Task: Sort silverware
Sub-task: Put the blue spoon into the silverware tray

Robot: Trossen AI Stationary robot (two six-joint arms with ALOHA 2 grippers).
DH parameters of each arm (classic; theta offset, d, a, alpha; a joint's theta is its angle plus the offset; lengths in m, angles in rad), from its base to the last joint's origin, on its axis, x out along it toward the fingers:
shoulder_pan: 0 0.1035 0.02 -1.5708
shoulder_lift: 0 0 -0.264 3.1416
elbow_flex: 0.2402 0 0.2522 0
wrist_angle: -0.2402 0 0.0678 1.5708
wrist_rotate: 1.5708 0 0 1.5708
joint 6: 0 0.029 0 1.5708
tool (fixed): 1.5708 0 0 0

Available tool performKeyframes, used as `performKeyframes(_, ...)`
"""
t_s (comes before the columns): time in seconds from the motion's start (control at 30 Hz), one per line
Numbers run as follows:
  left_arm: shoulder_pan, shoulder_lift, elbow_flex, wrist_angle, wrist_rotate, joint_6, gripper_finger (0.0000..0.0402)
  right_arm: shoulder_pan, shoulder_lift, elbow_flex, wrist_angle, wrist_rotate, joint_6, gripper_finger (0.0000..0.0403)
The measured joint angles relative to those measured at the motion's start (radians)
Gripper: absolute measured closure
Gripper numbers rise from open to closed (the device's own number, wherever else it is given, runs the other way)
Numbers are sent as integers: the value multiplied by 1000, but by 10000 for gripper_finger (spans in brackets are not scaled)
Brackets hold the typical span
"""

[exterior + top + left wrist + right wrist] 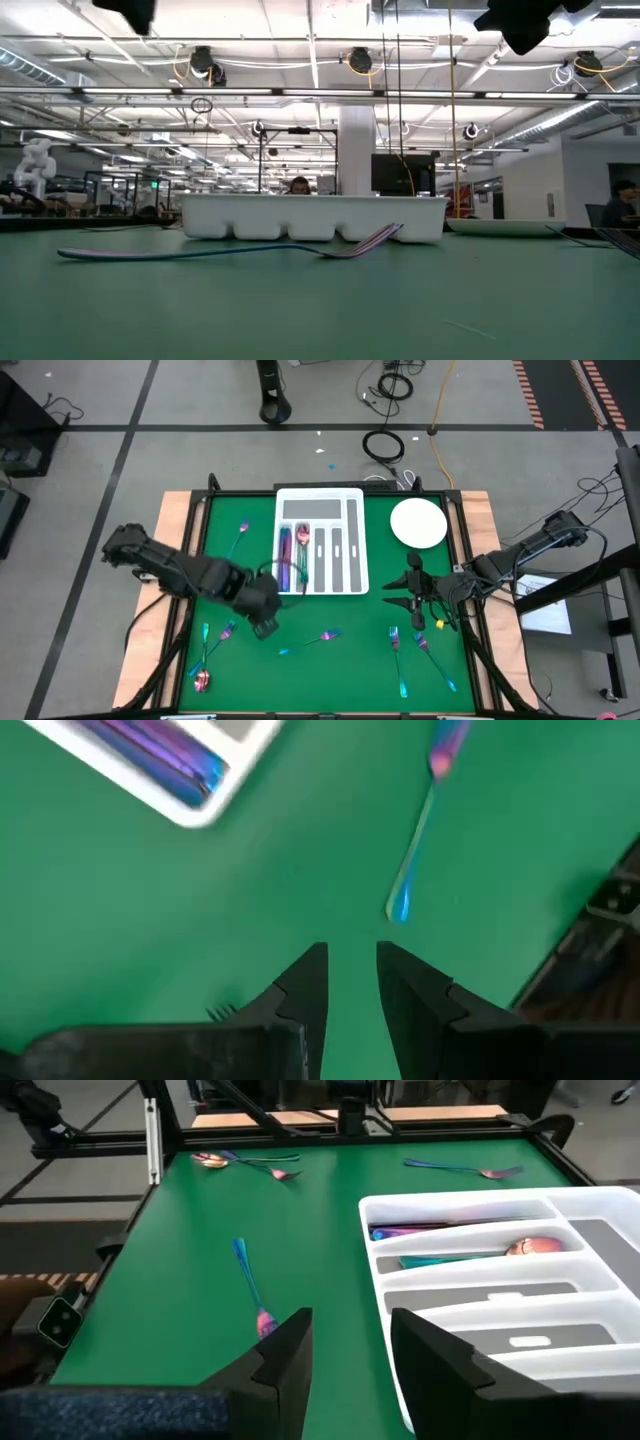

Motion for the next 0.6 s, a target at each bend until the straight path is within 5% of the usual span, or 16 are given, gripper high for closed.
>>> performKeyframes(0.37, -150, 106, -10, -150, 161, -459, 311, 0, 0, 0, -33, 0, 50, 277)
performKeyframes(0.6, -219, 73, -104, -153, 263, -514, 311, 1, 0, 0, -66, -15, 103, 277)
